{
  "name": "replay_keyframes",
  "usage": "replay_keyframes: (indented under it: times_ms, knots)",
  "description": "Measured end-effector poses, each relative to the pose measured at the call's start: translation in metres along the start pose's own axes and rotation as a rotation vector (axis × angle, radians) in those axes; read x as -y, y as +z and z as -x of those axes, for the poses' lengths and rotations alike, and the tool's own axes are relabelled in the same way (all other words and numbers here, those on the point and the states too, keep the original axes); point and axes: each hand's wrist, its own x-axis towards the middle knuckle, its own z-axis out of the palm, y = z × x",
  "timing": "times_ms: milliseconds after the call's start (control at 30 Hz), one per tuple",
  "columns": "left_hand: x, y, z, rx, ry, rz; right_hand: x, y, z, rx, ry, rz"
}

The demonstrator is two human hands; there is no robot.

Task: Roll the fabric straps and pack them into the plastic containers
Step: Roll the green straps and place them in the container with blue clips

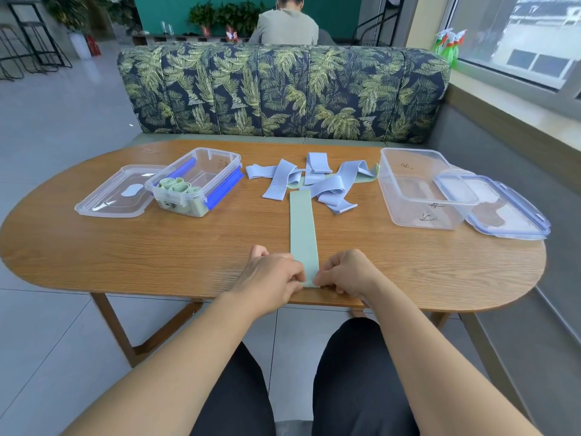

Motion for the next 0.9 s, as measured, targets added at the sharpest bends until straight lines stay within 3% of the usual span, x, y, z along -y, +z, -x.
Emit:
replay_keyframes:
  times_ms: [233,433,900]
  knots:
    - [0.008,0.004,-0.003,-0.031,0.042,0.02,-0.027,0.008,0.01,-0.084,-0.219,-0.311]
    - [0.013,0.003,-0.003,-0.044,0.111,-0.019,-0.034,0.02,0.001,-0.211,-0.307,0.104]
    - [0.017,0.013,-0.001,-0.159,0.079,0.008,-0.032,0.015,-0.007,-0.154,-0.301,0.1]
